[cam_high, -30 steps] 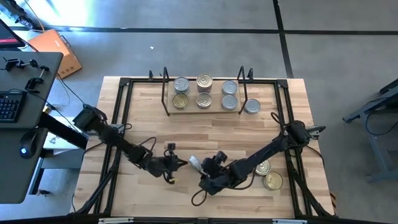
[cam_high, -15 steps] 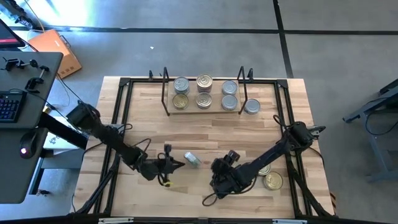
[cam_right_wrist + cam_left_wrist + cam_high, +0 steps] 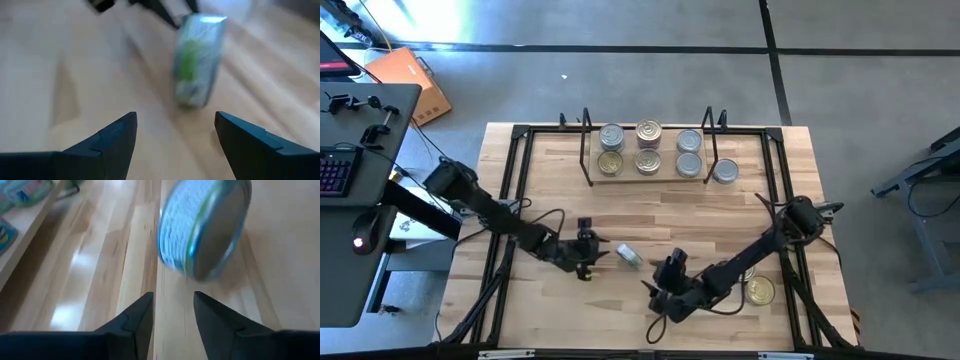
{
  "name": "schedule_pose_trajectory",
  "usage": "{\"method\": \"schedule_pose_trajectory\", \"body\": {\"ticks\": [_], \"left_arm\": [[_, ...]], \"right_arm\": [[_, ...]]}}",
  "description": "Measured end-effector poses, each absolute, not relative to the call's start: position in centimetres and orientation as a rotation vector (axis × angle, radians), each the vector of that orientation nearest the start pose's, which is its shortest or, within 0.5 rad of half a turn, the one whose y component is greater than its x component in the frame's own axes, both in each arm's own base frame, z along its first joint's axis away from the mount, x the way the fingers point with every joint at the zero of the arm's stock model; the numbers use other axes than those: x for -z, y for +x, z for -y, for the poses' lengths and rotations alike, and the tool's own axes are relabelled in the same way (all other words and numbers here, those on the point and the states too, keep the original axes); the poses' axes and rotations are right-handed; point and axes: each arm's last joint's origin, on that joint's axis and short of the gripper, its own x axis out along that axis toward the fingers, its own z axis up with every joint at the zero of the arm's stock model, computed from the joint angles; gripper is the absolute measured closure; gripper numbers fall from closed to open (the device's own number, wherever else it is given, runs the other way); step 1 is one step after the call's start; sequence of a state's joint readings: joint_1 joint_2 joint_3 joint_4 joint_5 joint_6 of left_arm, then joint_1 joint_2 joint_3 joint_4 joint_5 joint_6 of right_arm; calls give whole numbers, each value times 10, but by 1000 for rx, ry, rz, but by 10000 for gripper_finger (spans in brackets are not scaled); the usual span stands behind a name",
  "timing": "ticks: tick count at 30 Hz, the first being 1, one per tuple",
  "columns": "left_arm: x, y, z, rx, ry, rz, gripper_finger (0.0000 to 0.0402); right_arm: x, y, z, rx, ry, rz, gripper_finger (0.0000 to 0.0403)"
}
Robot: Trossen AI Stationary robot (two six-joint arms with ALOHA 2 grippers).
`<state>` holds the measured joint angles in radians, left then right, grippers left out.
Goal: Stack canned seafood by type on shelf
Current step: Stack the bottom green tuna can on top of the green tuna can on the back of the shelf
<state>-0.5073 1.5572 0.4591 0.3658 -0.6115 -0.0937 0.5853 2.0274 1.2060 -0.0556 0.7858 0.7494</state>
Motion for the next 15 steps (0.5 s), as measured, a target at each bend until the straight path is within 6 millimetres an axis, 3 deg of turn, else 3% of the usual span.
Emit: {"method": "schedule_pose_trajectory", "body": {"ticks": [9, 15], "left_arm": [[-116, 242, 116, 38, 275, -461, 265], [-135, 238, 132, 119, 283, -388, 266]], "right_arm": [[-133, 353, -191, 485, 142, -574, 140], [-129, 333, -187, 583, 169, -683, 140]]}}
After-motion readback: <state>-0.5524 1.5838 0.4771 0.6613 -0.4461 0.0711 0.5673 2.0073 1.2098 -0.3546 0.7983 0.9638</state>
